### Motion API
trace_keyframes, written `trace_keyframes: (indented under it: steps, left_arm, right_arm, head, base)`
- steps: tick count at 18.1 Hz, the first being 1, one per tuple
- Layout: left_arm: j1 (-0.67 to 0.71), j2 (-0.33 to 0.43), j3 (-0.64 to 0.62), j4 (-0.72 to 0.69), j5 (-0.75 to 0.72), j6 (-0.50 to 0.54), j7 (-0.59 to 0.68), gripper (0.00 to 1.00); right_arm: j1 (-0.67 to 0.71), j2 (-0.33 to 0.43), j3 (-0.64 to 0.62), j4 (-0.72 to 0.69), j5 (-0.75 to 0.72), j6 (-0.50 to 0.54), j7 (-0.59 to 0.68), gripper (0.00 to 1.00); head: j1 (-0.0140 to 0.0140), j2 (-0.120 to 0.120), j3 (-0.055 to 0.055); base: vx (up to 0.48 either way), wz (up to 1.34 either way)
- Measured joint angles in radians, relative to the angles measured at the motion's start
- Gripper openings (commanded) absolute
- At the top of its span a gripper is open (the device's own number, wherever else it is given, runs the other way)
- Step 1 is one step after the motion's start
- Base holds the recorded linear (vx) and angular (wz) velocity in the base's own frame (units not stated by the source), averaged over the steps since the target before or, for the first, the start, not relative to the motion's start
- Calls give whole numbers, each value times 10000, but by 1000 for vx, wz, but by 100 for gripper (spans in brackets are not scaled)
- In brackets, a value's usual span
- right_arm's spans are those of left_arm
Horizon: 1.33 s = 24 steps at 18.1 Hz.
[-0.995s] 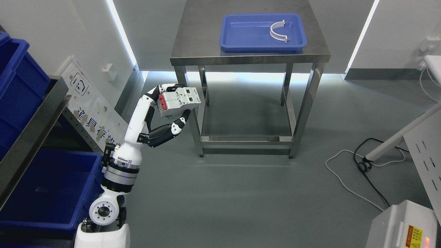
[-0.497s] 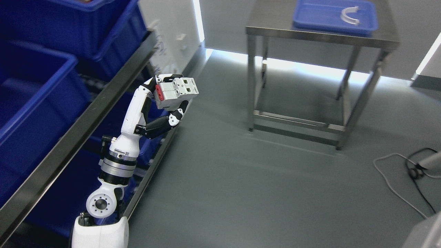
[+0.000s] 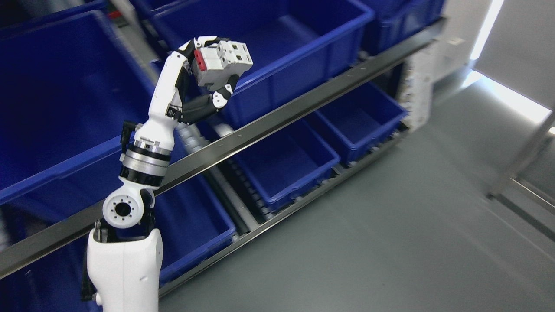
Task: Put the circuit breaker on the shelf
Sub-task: 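Hold the breaker in the left hand while turning toward the bin shelf, then lower the left hand over the upper blue bin and open it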
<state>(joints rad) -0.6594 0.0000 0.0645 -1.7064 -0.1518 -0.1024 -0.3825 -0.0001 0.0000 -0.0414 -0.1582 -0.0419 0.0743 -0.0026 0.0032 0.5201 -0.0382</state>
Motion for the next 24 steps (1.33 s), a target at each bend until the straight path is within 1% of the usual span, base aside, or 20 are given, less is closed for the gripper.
trace_keyframes:
  steps: [2, 4, 5, 8, 10, 12, 14, 18, 20, 21, 24]
  left_arm:
    - [-586, 0, -110, 7, -98, 804, -220, 10]
    - [-1144, 66, -215, 35, -354, 1589, -868, 11]
    - [-1348, 135, -261, 83, -535, 1801, -1306, 11]
    - [-1996, 487, -365, 446, -1268, 2124, -2548, 11]
    - [-2514, 721, -419, 865, -1770, 2220, -3085, 11]
    - [-3136, 918, -522, 1475, -2230, 2255, -3353, 11]
    - [-3740, 1060, -690, 2170, -2567, 1980, -3458, 12]
    - [-5015, 1288, -1084, 4212, -3496, 593, -3432, 12]
    - [-5486, 1342, -1225, 5238, -3880, 147, -3076, 12]
    - [-5784, 1370, -1304, 5905, -4070, -23, -2708, 12]
    - [-6348, 1428, -1457, 7441, -4354, -363, -2007, 12]
  right_arm:
    - [-1, 0, 0, 0, 0, 0, 0, 100]
    - [-2, 0, 0, 0, 1, 0, 3, 100]
    - [-1, 0, 0, 0, 0, 0, 3, 100]
    - [-1, 0, 0, 0, 1, 0, 4, 100]
    - [-1, 0, 0, 0, 2, 0, 7, 100]
    - [-1, 0, 0, 0, 2, 0, 39, 100]
    - [0, 0, 0, 0, 2, 0, 52, 100]
    - [2, 0, 0, 0, 2, 0, 22, 100]
    - [3, 0, 0, 0, 2, 0, 0, 100]
    - [3, 0, 0, 0, 2, 0, -8, 100]
    - [3, 0, 0, 0, 2, 0, -11, 100]
  head:
    - [0, 0, 0]
    - [0, -1, 0]
    - [0, 0, 0]
    - [0, -2, 0]
    - [0, -2, 0]
    - [0, -2, 0]
    - [0, -2, 0]
    - [0, -2, 0]
    - [0, -2, 0]
    - [0, -2, 0]
    - [0, -2, 0]
  base:
    - [-28, 1185]
    - [28, 923]
    - [46, 684]
    - [49, 577]
    - [55, 300]
    - [80, 133]
    - [81, -5]
    - [78, -24]
    - [72, -42]
    - [64, -80]
    - [56, -72]
